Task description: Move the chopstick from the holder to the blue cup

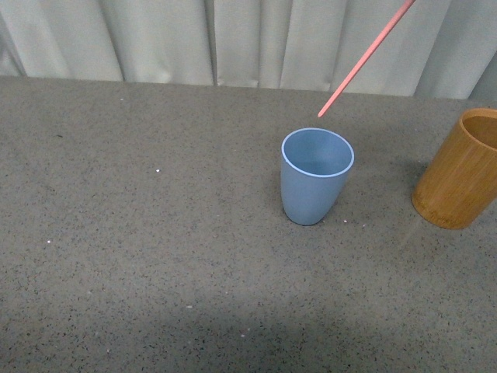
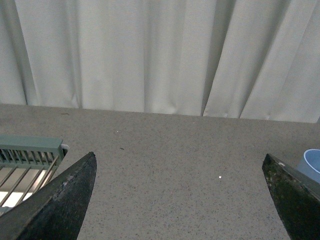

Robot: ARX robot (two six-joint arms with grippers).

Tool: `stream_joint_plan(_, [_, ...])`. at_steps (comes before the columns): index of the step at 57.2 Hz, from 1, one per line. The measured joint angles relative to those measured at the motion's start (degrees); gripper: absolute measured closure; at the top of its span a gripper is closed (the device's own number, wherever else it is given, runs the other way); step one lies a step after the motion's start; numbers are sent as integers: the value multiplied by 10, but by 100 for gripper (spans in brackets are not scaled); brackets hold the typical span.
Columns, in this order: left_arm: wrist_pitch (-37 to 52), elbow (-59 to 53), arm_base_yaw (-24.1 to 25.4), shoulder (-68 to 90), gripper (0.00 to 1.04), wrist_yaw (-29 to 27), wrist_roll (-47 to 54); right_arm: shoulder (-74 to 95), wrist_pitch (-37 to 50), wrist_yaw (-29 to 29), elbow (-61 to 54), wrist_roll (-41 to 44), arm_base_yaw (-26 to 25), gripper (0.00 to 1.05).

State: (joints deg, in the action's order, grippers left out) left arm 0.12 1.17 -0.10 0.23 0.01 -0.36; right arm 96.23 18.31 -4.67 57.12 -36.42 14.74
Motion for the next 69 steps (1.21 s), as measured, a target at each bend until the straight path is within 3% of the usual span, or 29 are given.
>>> stream_joint_plan(69, [0, 0, 0, 0, 7, 0, 0, 27, 26, -9, -40, 0, 0, 103])
